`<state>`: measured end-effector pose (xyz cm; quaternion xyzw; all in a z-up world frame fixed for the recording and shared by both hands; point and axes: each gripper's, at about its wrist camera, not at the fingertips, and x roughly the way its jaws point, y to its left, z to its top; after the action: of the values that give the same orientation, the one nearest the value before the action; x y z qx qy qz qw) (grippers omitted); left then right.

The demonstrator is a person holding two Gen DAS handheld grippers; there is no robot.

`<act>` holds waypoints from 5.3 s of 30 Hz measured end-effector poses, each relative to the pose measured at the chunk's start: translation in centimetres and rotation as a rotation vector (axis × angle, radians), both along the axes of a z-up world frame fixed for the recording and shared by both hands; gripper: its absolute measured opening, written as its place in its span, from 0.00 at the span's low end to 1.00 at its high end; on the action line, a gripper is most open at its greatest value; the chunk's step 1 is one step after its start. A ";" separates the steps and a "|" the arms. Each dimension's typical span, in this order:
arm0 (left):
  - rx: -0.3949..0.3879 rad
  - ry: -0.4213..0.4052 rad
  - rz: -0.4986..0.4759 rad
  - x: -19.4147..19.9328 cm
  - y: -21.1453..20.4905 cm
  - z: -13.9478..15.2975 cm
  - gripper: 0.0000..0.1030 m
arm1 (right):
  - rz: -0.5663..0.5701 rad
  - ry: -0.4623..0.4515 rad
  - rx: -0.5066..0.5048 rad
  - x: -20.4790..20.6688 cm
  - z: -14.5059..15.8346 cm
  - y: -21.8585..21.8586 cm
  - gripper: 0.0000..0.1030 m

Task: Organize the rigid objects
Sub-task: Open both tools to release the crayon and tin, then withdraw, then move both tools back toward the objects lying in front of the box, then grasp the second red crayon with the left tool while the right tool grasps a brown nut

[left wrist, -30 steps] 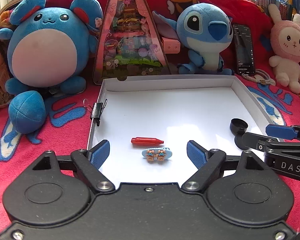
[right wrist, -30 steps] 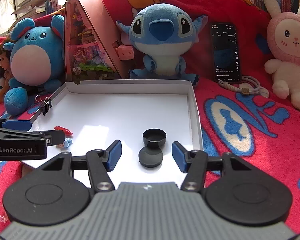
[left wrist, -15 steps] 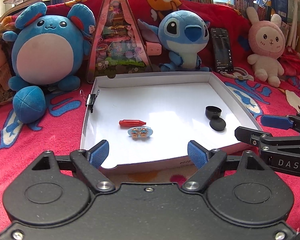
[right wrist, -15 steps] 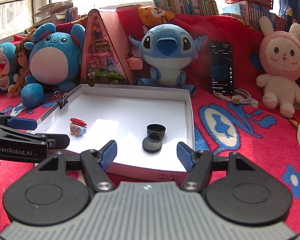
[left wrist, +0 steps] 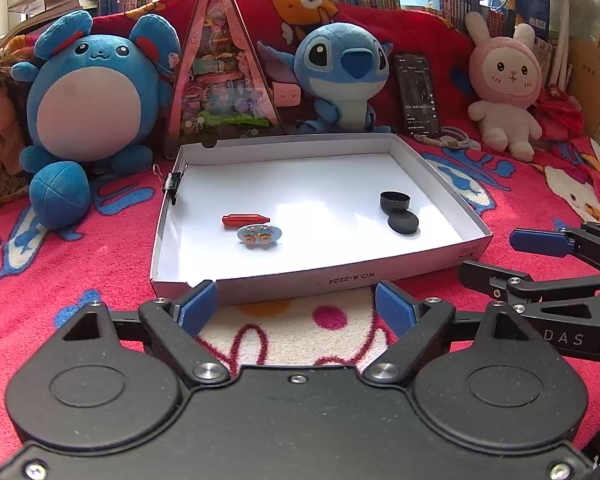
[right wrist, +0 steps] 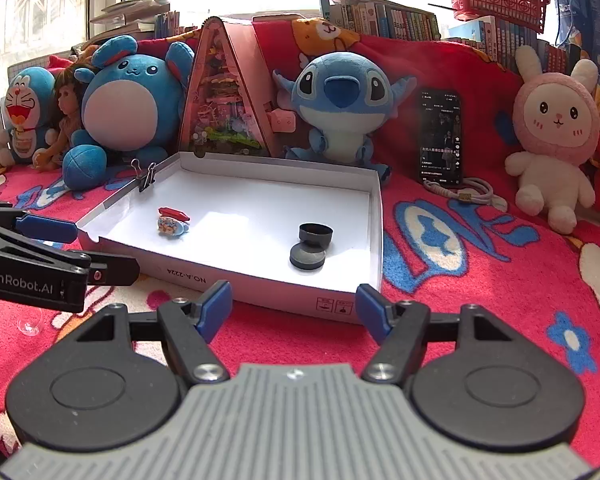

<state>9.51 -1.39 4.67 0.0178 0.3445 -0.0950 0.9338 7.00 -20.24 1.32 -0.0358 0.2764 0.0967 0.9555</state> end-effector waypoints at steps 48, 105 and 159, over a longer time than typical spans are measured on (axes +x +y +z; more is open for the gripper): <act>0.007 0.044 -0.092 -10.1 0.6 -2.3 0.72 | -0.008 -0.002 -0.047 -8.8 -1.5 -1.4 0.77; 0.027 0.060 -0.045 -9.4 0.3 -3.7 0.20 | -0.029 0.089 0.014 -8.4 -4.1 -0.2 0.32; 0.069 0.016 0.095 -9.6 2.2 -4.5 0.42 | -0.172 0.032 0.047 -9.1 -4.7 -2.0 0.57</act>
<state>-0.06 0.80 0.13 0.0328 0.3556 -0.0387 0.9333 -2.11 -22.22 -3.39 0.0119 0.2914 0.0214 0.9563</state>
